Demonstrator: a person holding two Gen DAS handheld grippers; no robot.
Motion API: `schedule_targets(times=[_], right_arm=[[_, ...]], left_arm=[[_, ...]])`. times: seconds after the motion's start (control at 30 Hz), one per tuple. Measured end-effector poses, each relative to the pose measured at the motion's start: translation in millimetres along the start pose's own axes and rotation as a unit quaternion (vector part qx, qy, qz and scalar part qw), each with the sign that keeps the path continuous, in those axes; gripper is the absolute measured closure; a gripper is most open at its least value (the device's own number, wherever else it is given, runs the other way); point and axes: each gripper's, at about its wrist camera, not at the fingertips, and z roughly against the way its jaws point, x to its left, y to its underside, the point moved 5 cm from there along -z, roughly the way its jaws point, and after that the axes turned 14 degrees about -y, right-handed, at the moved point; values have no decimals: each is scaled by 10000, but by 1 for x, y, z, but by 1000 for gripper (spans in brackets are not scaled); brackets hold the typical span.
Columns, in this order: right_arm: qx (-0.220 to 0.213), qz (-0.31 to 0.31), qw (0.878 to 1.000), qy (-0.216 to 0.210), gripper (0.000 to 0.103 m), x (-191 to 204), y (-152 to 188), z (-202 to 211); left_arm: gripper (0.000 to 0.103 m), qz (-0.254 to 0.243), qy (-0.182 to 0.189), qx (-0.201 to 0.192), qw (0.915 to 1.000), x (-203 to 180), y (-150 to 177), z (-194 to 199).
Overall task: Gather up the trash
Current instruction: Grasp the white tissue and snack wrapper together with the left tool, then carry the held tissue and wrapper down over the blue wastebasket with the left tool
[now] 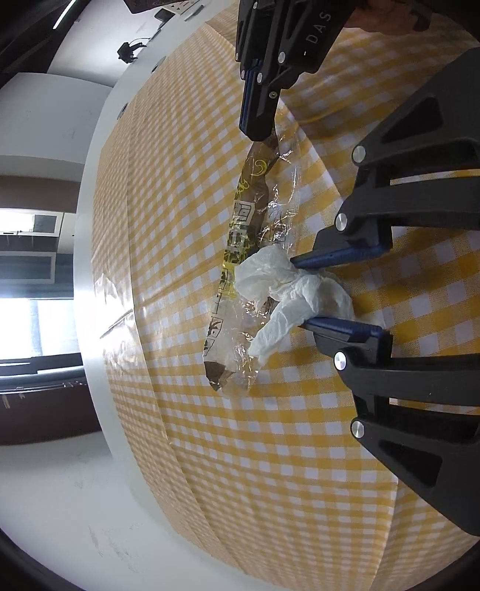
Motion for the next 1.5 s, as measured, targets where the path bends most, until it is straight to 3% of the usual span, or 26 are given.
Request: schedule_targets(times=[0.13, 0.23, 0.37, 0.5, 0.9, 1.07, 1.3, 1.5], right_arm=[[-82, 75, 9999, 26, 100, 2, -1, 3], [-317, 101, 9993, 193, 100, 6, -5, 15], [-415, 351, 9983, 226, 100, 26, -5, 42], [-554, 432, 9974, 148, 100, 47, 14, 74], [-915, 761, 9923, -334, 100, 111, 127, 159], [-953, 917, 9894, -597, 100, 135, 174, 186], [-843, 1050, 9875, -816, 100, 151, 238, 208], [-573, 1069, 9890, -845, 100, 156, 294, 209]], left_arm=[[85, 98, -55, -188, 9998, 7, -4, 9], [86, 476, 5, -31, 9989, 18, -2, 14], [86, 752, 177, -197, 9968, 31, 8, 58], [86, 973, 443, -448, 9933, 33, 44, 115], [86, 1054, 1135, -977, 9831, 0, 158, 238], [86, 936, 1191, -1151, 9817, -12, 195, 275], [86, 1037, 1112, -1136, 9818, -12, 245, 291], [86, 1003, 1333, -941, 9815, -19, 295, 291]])
